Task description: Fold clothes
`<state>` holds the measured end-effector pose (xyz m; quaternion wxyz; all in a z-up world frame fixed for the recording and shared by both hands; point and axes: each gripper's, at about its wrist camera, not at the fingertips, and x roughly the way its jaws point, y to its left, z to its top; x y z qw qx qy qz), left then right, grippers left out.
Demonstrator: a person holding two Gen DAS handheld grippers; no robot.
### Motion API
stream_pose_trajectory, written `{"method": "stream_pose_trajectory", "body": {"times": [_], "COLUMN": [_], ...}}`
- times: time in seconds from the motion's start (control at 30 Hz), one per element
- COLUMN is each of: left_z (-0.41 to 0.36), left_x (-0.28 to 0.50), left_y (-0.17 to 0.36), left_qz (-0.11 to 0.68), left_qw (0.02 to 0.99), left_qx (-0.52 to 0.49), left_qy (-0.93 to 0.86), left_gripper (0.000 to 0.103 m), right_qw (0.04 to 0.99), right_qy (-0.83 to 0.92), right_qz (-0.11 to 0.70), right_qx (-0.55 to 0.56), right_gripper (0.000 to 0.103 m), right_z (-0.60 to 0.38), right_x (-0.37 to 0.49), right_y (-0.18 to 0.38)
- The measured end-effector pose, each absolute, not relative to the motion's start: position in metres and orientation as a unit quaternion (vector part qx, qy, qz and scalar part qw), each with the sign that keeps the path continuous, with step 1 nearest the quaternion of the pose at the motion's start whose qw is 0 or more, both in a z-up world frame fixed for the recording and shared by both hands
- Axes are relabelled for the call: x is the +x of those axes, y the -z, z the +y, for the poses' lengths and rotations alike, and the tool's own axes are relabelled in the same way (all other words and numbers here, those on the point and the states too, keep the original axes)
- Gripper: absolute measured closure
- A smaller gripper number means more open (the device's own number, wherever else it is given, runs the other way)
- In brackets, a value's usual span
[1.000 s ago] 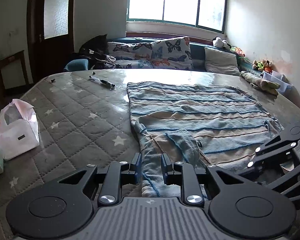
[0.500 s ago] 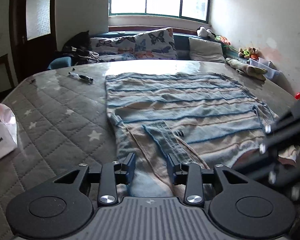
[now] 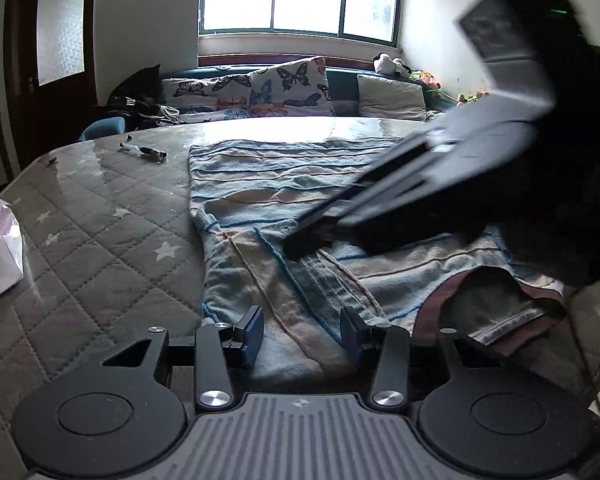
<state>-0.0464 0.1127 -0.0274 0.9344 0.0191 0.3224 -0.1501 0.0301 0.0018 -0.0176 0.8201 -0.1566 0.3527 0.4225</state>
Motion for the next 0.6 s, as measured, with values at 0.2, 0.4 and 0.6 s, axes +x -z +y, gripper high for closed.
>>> {"method": "stream_pose_trajectory", "body": {"times": [0.2,0.4,0.6], "left_z": [0.116,0.121,0.131], "left_x": [-0.049,-0.054,-0.064], "left_y": [0.029,0.023,0.018], "left_qz": [0.325,0.318,0.314], "left_qw": [0.934,0.937,0.940], "left_qx": [0.010,0.003,-0.014], "left_qy": [0.149,0.142,0.132], "left_gripper": [0.057,0.055,0.055], "right_qw": [0.813,0.816,0.801], "right_qy": [-0.419,-0.418,-0.440], "right_qz": [0.369,0.360,0.355], "right_qx": [-0.167,-0.173,-0.196], "right_gripper": [0.084,0.084,0.081], "right_z": [0.028,0.030,0.023], "right_x": [0.052,0.053,0.035], "right_y": [0.037,0.032,0.025]}}
